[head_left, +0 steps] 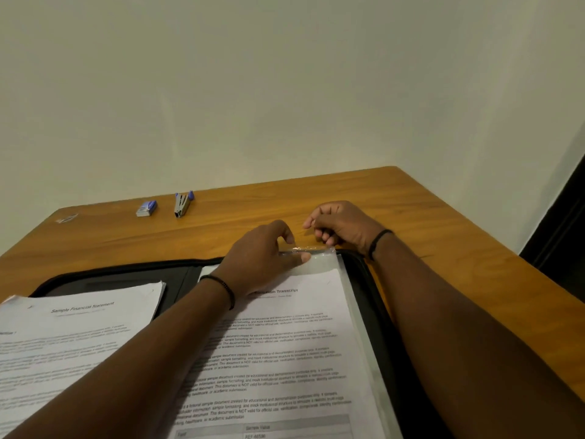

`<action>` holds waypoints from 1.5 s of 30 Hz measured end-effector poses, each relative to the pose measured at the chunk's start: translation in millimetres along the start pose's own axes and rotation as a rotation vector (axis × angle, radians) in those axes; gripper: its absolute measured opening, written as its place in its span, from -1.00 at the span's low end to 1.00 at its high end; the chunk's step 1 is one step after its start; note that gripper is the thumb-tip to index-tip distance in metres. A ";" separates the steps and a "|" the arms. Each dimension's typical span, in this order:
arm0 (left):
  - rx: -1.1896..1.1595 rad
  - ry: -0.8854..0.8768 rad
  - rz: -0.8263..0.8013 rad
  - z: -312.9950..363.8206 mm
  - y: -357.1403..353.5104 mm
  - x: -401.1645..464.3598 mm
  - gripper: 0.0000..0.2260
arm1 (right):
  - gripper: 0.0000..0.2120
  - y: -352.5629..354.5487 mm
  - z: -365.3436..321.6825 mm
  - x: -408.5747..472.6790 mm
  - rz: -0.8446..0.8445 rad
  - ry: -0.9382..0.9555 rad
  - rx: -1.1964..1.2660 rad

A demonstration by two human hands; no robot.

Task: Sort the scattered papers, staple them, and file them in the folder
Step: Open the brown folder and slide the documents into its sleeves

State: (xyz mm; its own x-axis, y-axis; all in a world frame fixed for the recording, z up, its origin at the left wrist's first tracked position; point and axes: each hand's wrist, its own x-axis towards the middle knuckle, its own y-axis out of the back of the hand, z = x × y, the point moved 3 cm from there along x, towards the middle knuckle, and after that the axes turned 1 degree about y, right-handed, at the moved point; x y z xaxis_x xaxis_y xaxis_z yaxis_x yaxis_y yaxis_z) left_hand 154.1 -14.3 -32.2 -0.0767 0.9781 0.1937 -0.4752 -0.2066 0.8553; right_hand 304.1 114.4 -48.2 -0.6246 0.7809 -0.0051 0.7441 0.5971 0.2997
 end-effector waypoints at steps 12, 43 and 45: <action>0.476 0.198 0.093 -55.8 54.2 -38.6 -0.54 | -0.64 -12.9 -26.3 -64.1 0.398 0.021 -0.443; 0.303 0.219 -0.158 -32.6 19.0 -80.3 -0.30 | -0.69 -28.4 -44.6 -129.0 0.346 -0.333 -0.532; 0.300 0.207 -0.148 -33.4 18.7 -76.0 -0.29 | -0.66 -24.1 -43.6 -120.9 0.355 -0.306 -0.538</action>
State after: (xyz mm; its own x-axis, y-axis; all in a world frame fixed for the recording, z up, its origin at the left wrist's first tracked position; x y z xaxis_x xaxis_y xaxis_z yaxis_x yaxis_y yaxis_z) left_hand 121.8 -91.7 -46.9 -0.2160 0.9763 -0.0167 -0.2197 -0.0319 0.9751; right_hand 351.4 -2.4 -13.2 -0.2130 0.9749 -0.0640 0.6210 0.1857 0.7615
